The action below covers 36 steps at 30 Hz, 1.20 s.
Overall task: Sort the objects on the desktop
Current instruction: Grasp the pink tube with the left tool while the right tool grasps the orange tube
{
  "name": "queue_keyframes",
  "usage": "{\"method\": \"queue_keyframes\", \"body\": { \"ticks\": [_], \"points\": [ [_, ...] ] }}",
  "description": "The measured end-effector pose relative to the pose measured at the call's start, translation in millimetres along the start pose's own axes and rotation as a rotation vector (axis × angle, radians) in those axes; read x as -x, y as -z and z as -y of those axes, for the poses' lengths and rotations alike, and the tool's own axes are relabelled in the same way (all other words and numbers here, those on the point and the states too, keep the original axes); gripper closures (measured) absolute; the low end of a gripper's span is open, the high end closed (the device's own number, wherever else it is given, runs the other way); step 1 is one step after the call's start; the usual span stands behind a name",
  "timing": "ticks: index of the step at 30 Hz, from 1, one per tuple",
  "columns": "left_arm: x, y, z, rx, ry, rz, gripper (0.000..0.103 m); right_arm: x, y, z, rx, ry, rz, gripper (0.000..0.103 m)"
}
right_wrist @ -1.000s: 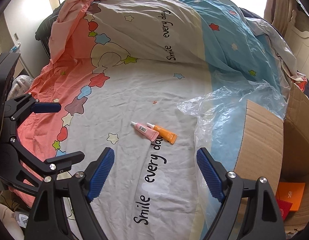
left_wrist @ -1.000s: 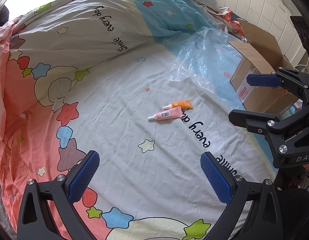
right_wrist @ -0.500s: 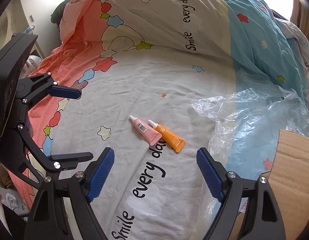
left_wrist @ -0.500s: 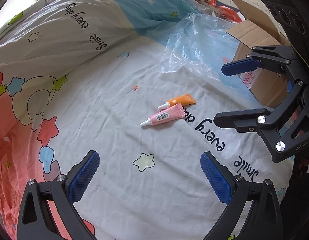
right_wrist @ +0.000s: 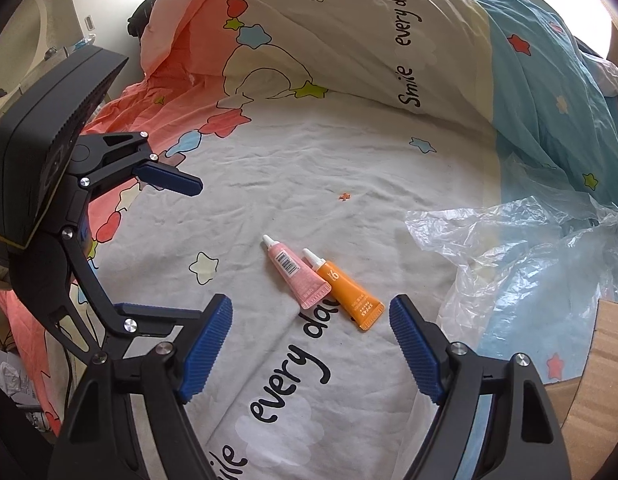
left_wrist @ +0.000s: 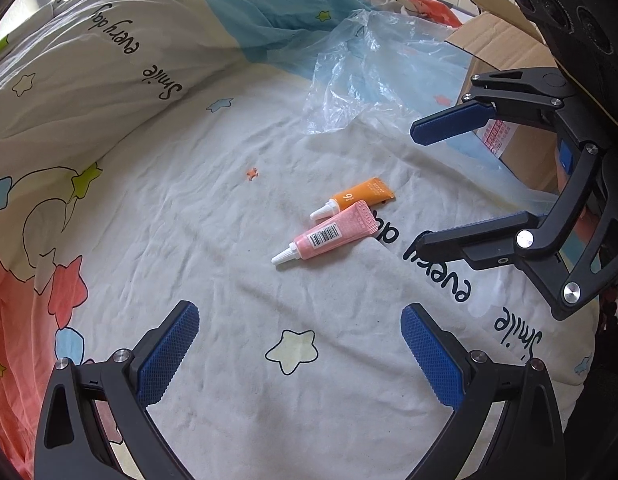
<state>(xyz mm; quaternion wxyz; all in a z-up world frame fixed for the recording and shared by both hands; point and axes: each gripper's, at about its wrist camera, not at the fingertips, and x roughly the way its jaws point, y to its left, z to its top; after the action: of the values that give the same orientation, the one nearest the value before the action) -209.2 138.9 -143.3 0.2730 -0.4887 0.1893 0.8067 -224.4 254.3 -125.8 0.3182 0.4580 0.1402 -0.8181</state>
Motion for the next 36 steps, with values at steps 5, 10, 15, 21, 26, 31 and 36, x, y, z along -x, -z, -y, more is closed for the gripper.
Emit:
{"method": "queue_keyframes", "body": {
  "ticks": [5, 10, 15, 21, 26, 31, 36],
  "points": [
    [-7.0, -0.6, 2.1, -0.051, 0.016, 0.010, 0.000, -6.3, -1.6, 4.4, 0.029, -0.012, 0.007, 0.025],
    [-10.5, -0.4, 0.8, -0.103, 0.033, 0.024, 0.000, -10.7, -2.3, 13.5, 0.056, -0.014, 0.018, 0.025],
    [-14.8, -5.7, -0.2, -0.158, 0.070, 0.047, 0.000, -21.5, -0.2, 17.9, 0.104, -0.030, -0.006, 0.025],
    [-29.4, -16.0, 3.4, -0.246, 0.111, 0.046, 0.000, -31.4, 2.5, 22.4, 0.181, -0.024, -0.015, 0.025],
    [-41.3, -18.7, 6.1, -0.280, 0.140, 0.033, 0.000, -37.2, -1.3, 28.6, 0.218, -0.032, -0.008, 0.025],
    [-51.4, -20.5, 9.4, -0.306, 0.159, 0.025, 0.000, -49.5, -1.2, 27.6, 0.278, -0.036, -0.041, 0.034],
    [-53.8, -20.4, 14.5, -0.332, 0.164, 0.036, 0.000, -57.9, 0.7, 33.8, 0.278, -0.058, -0.061, 0.037]
  ]
}}
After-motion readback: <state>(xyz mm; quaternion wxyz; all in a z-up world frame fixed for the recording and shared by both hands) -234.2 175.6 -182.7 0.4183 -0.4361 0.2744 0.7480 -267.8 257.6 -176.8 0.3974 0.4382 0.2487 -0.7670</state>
